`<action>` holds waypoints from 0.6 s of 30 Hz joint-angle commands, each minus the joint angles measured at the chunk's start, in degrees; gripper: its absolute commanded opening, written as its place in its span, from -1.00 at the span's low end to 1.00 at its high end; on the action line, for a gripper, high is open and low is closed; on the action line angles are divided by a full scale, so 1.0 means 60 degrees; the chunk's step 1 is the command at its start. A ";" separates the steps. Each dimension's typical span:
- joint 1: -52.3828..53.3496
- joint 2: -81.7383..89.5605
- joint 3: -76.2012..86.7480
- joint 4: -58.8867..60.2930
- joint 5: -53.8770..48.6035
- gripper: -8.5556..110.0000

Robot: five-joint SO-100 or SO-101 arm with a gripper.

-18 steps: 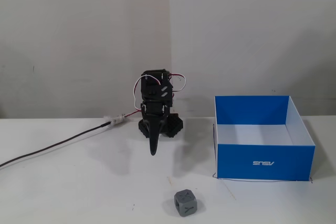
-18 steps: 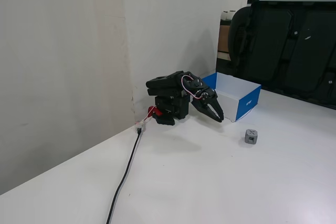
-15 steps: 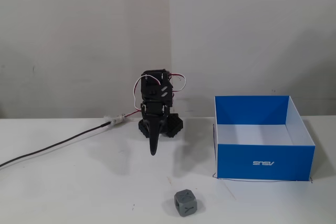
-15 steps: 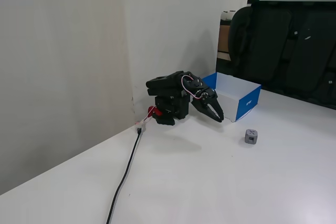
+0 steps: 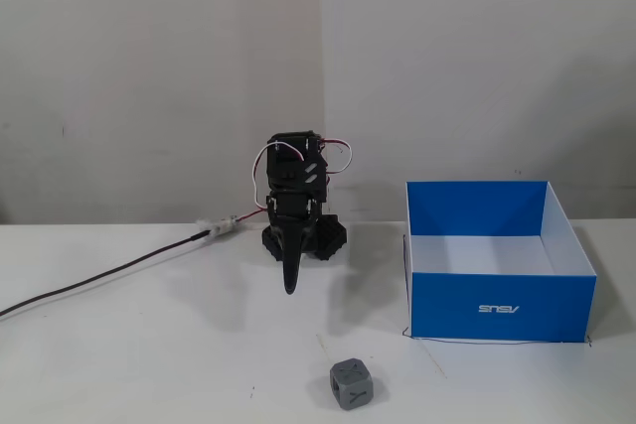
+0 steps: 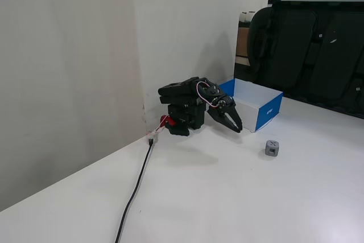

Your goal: Pick the gray block and keep it in the box.

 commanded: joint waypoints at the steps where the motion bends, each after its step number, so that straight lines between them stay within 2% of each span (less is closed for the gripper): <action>1: 0.0015 0.1523 -0.0132 -0.0264 0.0073 -0.85; 18: -0.0029 0.1523 -0.0132 -0.0264 0.0000 -0.85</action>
